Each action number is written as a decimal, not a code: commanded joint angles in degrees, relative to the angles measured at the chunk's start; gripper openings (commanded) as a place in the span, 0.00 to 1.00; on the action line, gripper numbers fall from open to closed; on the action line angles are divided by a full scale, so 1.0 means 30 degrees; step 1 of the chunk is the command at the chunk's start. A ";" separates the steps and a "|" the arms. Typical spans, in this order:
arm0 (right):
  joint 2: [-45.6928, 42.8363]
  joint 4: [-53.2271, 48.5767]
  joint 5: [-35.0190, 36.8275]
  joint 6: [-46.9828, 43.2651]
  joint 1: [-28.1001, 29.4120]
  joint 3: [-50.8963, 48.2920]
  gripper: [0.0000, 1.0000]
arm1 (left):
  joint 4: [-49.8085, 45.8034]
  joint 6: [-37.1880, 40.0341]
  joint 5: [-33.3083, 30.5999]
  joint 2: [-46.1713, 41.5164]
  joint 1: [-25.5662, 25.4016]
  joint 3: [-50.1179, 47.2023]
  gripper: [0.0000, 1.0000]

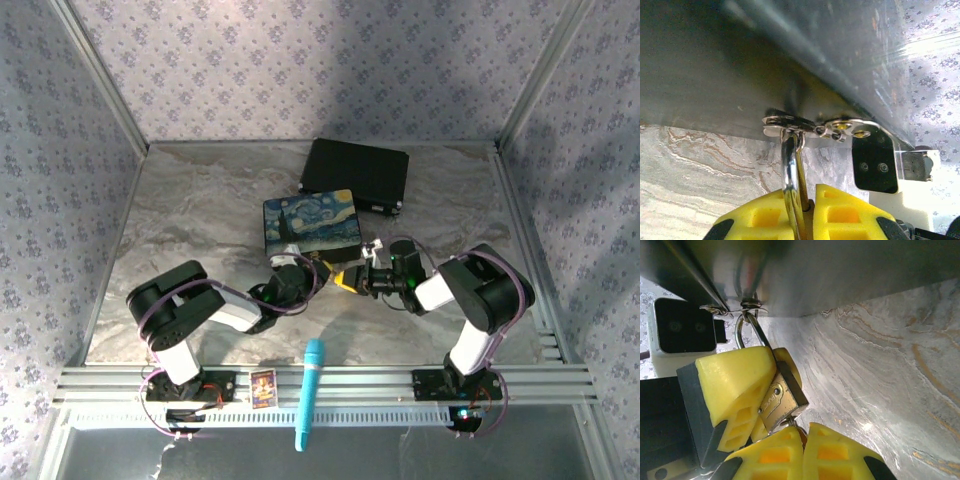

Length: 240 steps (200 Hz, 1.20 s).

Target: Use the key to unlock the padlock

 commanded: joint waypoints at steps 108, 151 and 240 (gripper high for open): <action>-0.2157 0.0105 0.2066 0.0077 0.0823 0.0187 0.15 | -0.4684 -0.1422 0.4607 -0.1827 -0.1222 0.0981 0.00; -0.2795 -0.0127 0.2197 -0.0017 0.1253 -0.0899 0.01 | -0.5235 -0.1256 0.4596 -0.1838 -0.0827 0.1154 0.00; -0.3350 -0.1352 0.4554 0.0566 0.1527 -0.0562 0.43 | -0.6206 -0.1896 0.4348 -0.1587 -0.1089 0.1111 0.00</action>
